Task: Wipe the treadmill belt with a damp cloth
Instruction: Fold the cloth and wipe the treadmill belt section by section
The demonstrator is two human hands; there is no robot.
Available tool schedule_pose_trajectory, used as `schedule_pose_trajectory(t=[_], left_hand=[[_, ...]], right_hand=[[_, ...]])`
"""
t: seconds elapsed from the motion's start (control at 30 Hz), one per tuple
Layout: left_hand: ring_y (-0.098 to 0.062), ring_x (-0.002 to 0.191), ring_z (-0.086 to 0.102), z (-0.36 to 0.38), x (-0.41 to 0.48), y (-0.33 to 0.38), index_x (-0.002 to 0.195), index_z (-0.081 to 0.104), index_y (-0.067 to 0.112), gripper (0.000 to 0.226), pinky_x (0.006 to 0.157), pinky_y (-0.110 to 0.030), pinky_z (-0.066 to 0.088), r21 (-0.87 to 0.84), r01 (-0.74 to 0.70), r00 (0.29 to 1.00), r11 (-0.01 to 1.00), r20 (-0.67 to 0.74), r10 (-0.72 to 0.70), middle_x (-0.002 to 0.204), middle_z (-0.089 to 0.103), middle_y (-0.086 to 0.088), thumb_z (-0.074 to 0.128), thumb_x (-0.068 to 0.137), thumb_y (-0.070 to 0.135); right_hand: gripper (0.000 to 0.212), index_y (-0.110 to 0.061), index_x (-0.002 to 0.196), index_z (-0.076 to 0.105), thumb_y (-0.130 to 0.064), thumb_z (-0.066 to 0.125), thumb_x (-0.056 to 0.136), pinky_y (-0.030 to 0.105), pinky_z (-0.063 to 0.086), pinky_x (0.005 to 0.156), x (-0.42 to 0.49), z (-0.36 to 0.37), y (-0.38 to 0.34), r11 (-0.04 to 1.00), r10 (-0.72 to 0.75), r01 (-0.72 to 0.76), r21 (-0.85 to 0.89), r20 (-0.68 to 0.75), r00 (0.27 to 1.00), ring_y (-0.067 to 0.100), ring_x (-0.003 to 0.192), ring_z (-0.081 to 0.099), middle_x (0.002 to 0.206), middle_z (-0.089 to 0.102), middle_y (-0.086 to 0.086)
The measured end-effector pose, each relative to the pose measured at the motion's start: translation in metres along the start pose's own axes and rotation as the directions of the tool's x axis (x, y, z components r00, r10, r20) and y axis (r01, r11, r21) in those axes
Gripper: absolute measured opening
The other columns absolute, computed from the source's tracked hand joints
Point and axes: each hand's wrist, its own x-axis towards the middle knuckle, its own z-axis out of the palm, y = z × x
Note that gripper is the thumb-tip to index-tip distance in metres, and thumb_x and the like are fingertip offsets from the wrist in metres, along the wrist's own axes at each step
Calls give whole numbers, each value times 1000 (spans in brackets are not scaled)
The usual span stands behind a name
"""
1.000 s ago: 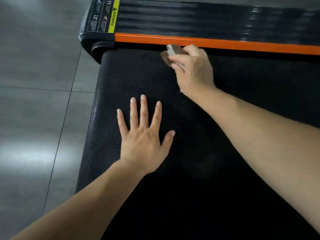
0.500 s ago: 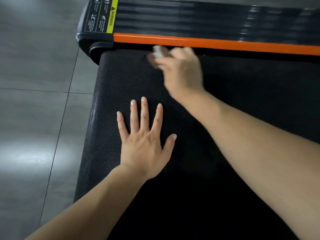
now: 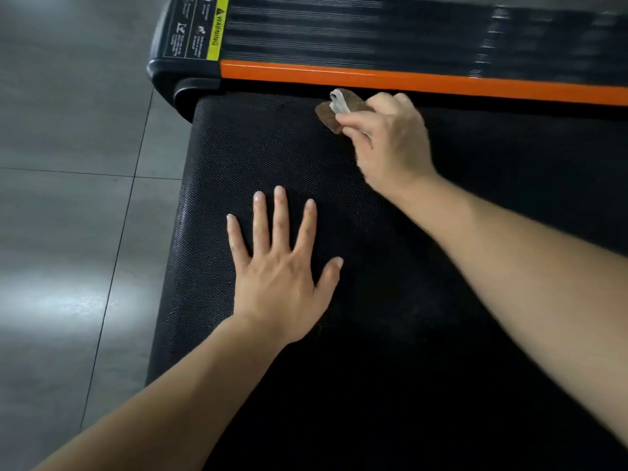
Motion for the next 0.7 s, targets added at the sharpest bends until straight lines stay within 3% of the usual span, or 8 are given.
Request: schedule_pose_trajectory(t=[0.07, 0.2, 0.27, 0.33, 0.43, 0.5, 0.63, 0.7], left_hand=[[-36, 158, -13, -1, 0, 0, 164, 9, 24, 82, 122, -65, -7, 4, 0, 1000, 1000, 3, 0, 172, -2, -16, 20, 97, 70], [-35, 157, -18, -2, 0, 5, 164, 2, 26, 83, 121, -67, -8, 0, 30, 999, 1000, 22, -30, 171, -9, -15, 14, 96, 74], [-36, 155, -22, -1, 0, 12, 163, -2, 29, 84, 120, -68, -12, -5, 43, 999, 999, 34, -43, 171, -13, -16, 12, 94, 76], [-37, 155, -21, 1, -1, 21, 163, 0, 30, 83, 119, -70, -12, -4, 35, 999, 999, 28, -35, 171, -12, -17, 12, 95, 75], [-37, 156, -18, 4, -1, 26, 164, 5, 28, 81, 118, -72, -10, 5, 28, 999, 1000, 22, -29, 171, -8, -18, 14, 96, 72], [-37, 156, -18, 5, -2, 25, 164, 4, 28, 81, 119, -71, -10, 13, 29, 999, 1000, 22, -29, 171, -8, -17, 14, 97, 72], [-37, 156, -17, 7, -1, 24, 163, 3, 28, 81, 118, -71, -11, 14, 24, 1000, 1000, 12, -24, 171, -7, -17, 15, 97, 72], [-37, 156, -17, 7, -1, 24, 164, 5, 28, 81, 118, -71, -11, 15, 20, 1000, 1000, 14, -20, 171, -7, -18, 15, 97, 72]], right_hand=[[23, -23, 109, 76, -26, 64, 90, 42, 46, 72, -7, -19, 35, 997, -19, 19, -77, 11, 1000, 38, 87, 56, 98, 68, 10], [28, -24, 120, 71, -26, 58, 95, 38, 43, 86, -43, -53, 97, 930, 339, -350, -111, -105, 935, 34, 102, 52, 115, 64, 5], [26, -24, 116, 73, -23, 61, 93, 41, 47, 86, -52, -44, 86, 919, 378, -389, -73, -130, 917, 34, 99, 52, 114, 65, 3], [22, -23, 109, 76, -23, 63, 91, 44, 48, 78, -59, -34, 62, 965, 259, -261, -14, -85, 962, 34, 90, 54, 108, 68, 4], [20, -23, 104, 78, -28, 64, 90, 38, 45, 69, -71, -33, 49, 989, -98, 96, 111, 17, 995, 31, 80, 55, 100, 72, 1], [22, -25, 106, 77, -31, 63, 90, 39, 46, 68, -62, -38, 63, 988, -135, 133, 73, 18, 991, 32, 79, 54, 98, 72, 1], [27, -27, 118, 72, -27, 61, 94, 41, 48, 79, -36, -36, 79, 949, 306, -313, -37, -127, 943, 33, 93, 54, 111, 69, 3], [27, -26, 116, 73, -25, 59, 93, 43, 49, 75, -52, -32, 56, 964, 264, -265, 4, -104, 959, 33, 88, 54, 107, 69, 5]])
